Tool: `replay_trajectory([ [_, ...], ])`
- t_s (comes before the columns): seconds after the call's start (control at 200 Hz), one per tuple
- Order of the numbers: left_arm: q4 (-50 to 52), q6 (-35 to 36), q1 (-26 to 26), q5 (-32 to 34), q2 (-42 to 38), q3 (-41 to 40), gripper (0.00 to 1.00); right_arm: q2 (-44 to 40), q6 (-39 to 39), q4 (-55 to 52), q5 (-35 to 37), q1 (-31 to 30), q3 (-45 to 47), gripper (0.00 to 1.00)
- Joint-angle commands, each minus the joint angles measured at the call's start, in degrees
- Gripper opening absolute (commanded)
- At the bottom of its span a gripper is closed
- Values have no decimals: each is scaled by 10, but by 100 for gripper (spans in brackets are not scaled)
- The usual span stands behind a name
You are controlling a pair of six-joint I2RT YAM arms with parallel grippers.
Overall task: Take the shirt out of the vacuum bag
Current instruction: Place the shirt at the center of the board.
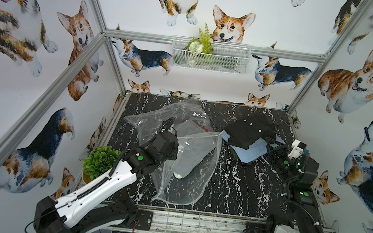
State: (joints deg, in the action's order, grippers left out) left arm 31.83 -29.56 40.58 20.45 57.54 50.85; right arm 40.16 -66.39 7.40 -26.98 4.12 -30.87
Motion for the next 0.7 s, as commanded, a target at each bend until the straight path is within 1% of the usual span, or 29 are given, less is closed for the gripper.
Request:
replay_trajectory([
  [0.0,5,-1,-1,-2,4,4,0,77,25,-96,-12,-1,-86,62],
  [0.05,3,-4,-1,-5,5,6,0,124,23,-105,-25,-6,-126,63],
  [0.11,2,-10,-1,-5,5,6,0,180,9,-59,-42,-7,-152,62],
  [0.18,0,-15,-1,-7,4,4,0,234,1,-47,-44,-9,-190,62],
  [0.205,-2,-17,-1,-8,3,2,0,268,-2,-39,-49,-13,-207,62],
  [0.32,-5,-25,-1,-8,-2,-7,15,359,27,-55,-46,-43,-302,62],
  [0.365,-5,-26,-1,-8,-3,-9,19,389,41,-69,-42,-49,-336,62],
  [0.455,-2,-26,-1,-6,-5,-11,26,429,51,-55,-27,-53,-377,62],
  [0.521,1,-26,-1,-1,-7,-12,33,475,54,-57,-49,-54,-414,62],
  [0.586,-1,-26,-2,2,-10,-15,36,510,54,-50,-55,-57,-423,61],
  [0.636,-3,-27,-1,4,-11,-15,36,531,55,-25,-53,-58,-407,61],
  [0.696,-5,-29,-1,3,-10,-15,36,562,63,-20,-48,-57,-388,62],
])
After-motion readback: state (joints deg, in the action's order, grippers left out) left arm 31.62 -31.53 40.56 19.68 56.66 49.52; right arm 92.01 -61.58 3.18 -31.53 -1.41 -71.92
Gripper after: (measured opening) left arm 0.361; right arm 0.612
